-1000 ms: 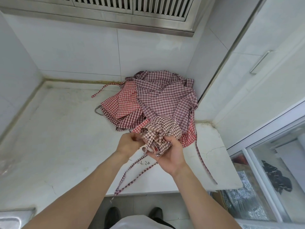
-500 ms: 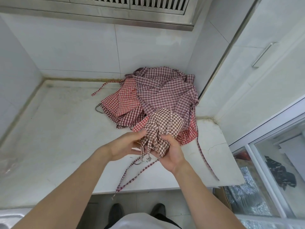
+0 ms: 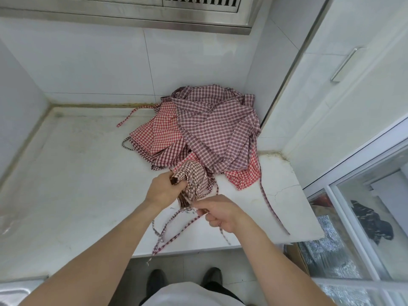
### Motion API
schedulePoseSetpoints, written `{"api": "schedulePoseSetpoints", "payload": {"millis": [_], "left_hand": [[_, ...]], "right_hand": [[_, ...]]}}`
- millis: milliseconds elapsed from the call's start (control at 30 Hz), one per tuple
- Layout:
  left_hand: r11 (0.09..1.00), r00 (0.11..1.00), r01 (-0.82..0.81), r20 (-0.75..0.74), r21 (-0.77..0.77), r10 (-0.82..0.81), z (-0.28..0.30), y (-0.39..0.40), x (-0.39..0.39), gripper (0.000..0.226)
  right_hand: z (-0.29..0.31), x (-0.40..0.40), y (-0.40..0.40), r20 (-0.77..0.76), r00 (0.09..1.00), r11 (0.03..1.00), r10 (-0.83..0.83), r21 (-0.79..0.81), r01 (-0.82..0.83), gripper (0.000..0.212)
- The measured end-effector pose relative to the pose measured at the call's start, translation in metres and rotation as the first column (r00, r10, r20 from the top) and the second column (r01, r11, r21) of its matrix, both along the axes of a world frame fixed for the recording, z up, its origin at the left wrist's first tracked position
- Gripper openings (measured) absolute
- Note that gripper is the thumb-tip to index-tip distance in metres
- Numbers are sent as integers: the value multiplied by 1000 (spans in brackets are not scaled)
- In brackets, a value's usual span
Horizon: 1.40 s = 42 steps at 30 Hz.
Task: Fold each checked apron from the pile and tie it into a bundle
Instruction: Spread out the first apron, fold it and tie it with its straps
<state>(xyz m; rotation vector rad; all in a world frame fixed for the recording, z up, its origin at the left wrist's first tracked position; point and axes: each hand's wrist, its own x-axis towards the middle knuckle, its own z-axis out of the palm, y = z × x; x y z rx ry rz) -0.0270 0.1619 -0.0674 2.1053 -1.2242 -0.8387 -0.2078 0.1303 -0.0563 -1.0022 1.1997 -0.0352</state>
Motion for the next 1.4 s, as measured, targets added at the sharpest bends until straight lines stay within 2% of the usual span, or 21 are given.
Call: {"api": "schedulePoseSetpoints", "payload": {"millis": [33,100,200,267,400,467,500,533,600,667,733,833,867,933,1000,1067,1167,1233,1300,1400], "left_hand": [[999,998,40,50,32,-41,-3,1,3,23],[990,993,100,49,94,-105,-7,5,9,33],[976,975,149,-191,158,-118,-12,8,17,34],[968,937,163,-336,191,-92,-9,10,19,29],[939,822,255,-564,230,-84,-12,14,30,33],[935,752,257,-658,246,-33,-16,17,36,24],[938,703,232,-711,258,22,-19,19,39,28],[941,653,193,-752,277,87,-22,21,40,32],[950,555,128,-814,285,170,-23,25,40,18],[955,463,68,-857,288,226,-29,26,39,26],[953,431,17,-862,303,267,-29,26,36,36],[937,390,-22,-860,348,329,-28,23,30,56],[932,372,-26,-862,363,345,-26,22,27,59],[918,343,-27,-859,397,381,-24,19,20,58],[906,376,-15,-837,424,397,-22,16,16,52],[891,496,-2,-774,453,395,-22,12,15,50],[886,781,-20,-546,464,304,-23,9,15,45],[901,945,-4,-293,434,145,-25,8,14,34],[916,998,63,-42,396,-51,-27,8,10,35],[917,938,239,170,319,-303,-24,9,-7,40]], "right_hand": [[2,-2,-2,-65,996,992,58,-108,-65,28],[4,-8,-8,-121,985,935,121,-320,-154,23],[-1,-17,-19,-96,984,815,152,-551,-180,13],[-11,-23,-21,-87,979,752,183,-629,-196,13],[-25,-29,-18,92,989,773,112,-633,-29,9],[-27,-31,-15,134,985,778,113,-628,-4,10],[-28,-31,-13,142,981,781,132,-625,-14,16],[-27,-31,-10,137,978,777,159,-629,-38,23],[-26,-32,-5,119,965,749,235,-655,-101,38],[-22,-33,-2,94,944,721,316,-671,-175,48],[-16,-36,1,34,911,673,411,-685,-278,54],[-16,-40,5,-67,856,585,512,-703,-405,81],[-15,-40,5,-92,862,580,499,-704,-411,84],[-19,-37,3,-79,913,593,401,-737,-324,74],[-26,-34,0,11,967,616,256,-773,-155,48],[-32,-33,-2,71,986,698,154,-714,-57,33],[-51,-37,-4,19,997,790,80,-611,-52,39],[-65,-39,-6,-70,995,820,75,-564,-101,51],[-77,-40,-6,-141,987,847,81,-512,-142,59],[-86,-38,-6,-96,994,905,58,-414,-93,57]]}}
